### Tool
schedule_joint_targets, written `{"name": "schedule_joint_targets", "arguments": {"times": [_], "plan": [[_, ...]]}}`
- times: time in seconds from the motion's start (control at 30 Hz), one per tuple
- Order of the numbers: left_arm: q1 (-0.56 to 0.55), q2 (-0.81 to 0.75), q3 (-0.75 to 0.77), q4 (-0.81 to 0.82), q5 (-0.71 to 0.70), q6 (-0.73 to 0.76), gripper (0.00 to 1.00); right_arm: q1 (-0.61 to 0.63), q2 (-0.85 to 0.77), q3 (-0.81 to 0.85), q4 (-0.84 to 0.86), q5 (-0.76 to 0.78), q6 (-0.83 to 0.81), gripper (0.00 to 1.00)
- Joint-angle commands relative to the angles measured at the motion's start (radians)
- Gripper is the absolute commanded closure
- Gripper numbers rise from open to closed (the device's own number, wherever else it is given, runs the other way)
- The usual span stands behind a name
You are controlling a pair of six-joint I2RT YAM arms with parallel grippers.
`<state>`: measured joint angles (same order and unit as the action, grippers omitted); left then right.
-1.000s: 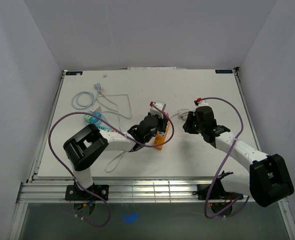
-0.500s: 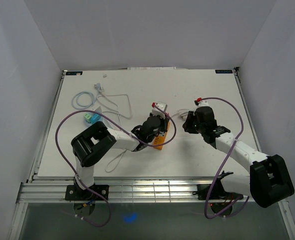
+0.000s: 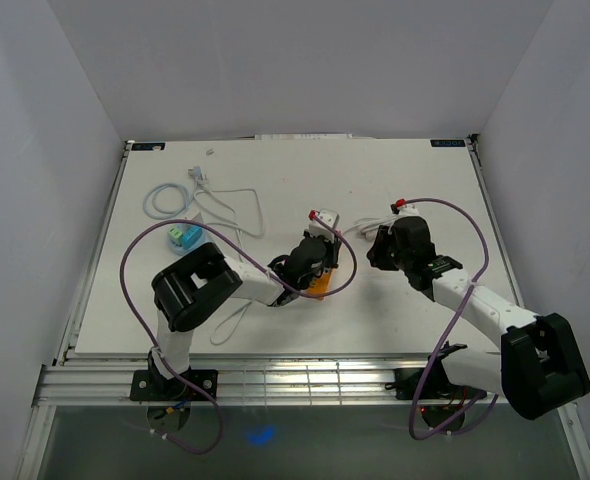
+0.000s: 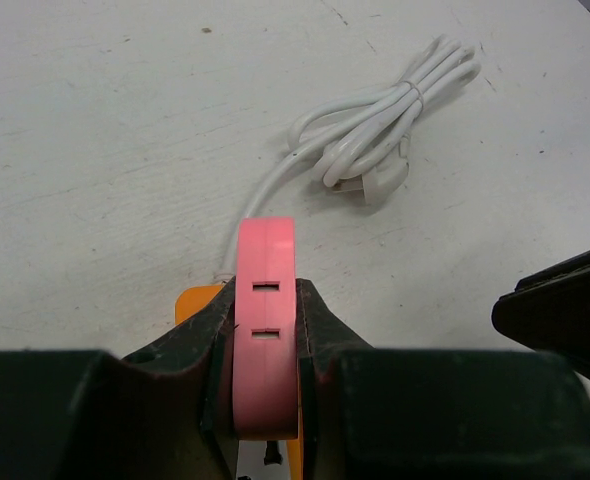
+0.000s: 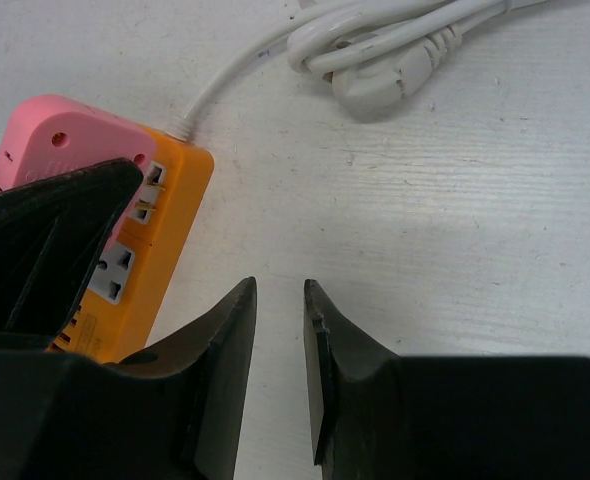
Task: Insert the plug
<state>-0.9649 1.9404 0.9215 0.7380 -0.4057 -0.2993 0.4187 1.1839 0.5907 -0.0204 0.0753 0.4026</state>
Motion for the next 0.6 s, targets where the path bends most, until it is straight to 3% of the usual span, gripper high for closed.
{"name": "schedule_joint_targets", "arguments": {"times": [0.0, 0.57], "plan": [[-0.018, -0.015, 0.017, 0.014, -0.051, 0.022, 1.00, -0.004, -0.029, -0.009, 0.033, 0.000, -0.013, 0.68], [-0.017, -0.018, 0.011, -0.003, -0.102, 0.017, 1.00, -0.009, -0.047, -0.019, 0.030, -0.016, -0.010, 0.68]]}}
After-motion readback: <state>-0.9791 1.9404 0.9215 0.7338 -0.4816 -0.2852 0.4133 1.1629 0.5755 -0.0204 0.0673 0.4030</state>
